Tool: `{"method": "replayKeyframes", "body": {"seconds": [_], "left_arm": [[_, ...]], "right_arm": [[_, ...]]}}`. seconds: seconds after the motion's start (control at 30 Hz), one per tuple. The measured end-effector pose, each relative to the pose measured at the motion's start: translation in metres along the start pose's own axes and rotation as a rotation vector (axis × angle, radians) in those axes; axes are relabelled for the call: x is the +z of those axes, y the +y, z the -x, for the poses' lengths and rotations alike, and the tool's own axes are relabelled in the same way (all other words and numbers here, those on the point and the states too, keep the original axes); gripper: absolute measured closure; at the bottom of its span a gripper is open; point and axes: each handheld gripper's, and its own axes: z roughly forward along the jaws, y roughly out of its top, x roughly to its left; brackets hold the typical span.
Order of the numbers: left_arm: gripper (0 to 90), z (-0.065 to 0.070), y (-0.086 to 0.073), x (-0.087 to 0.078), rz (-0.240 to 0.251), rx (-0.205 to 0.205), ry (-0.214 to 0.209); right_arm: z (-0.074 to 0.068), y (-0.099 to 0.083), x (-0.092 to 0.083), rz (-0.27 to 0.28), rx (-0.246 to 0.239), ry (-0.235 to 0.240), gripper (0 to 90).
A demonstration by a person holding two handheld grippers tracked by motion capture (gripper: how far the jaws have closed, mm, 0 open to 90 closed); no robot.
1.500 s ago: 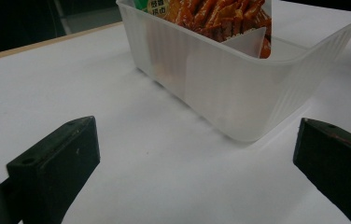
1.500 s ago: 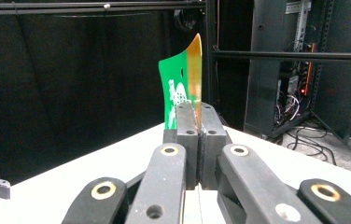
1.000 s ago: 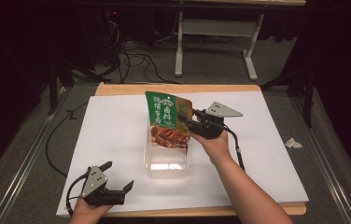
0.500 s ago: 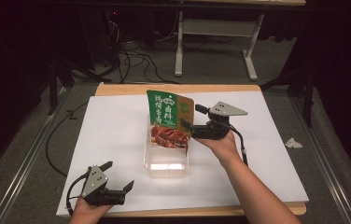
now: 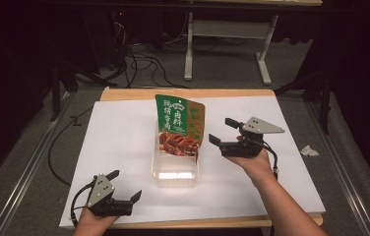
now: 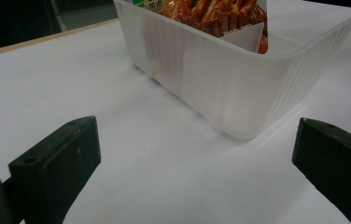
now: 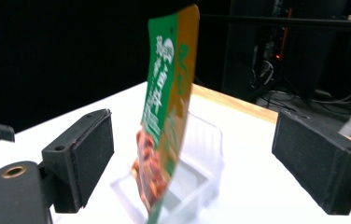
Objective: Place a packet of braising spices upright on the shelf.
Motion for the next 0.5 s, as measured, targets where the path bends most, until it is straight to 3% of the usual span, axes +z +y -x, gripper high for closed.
{"method": "replayKeyframes", "body": {"seconds": [0.3,0.5], "left_arm": [[1.5,0.0,0.0,0.002,-0.005,-0.002,-0.003],[1.6,0.001,0.0,0.003,-0.011,-0.001,-0.006]], "right_arm": [[0.012,-0.02,-0.039,-0.021,0.011,-0.051,14.1],[0.02,-0.045,-0.073,-0.034,0.024,-0.104,14.5]]}}
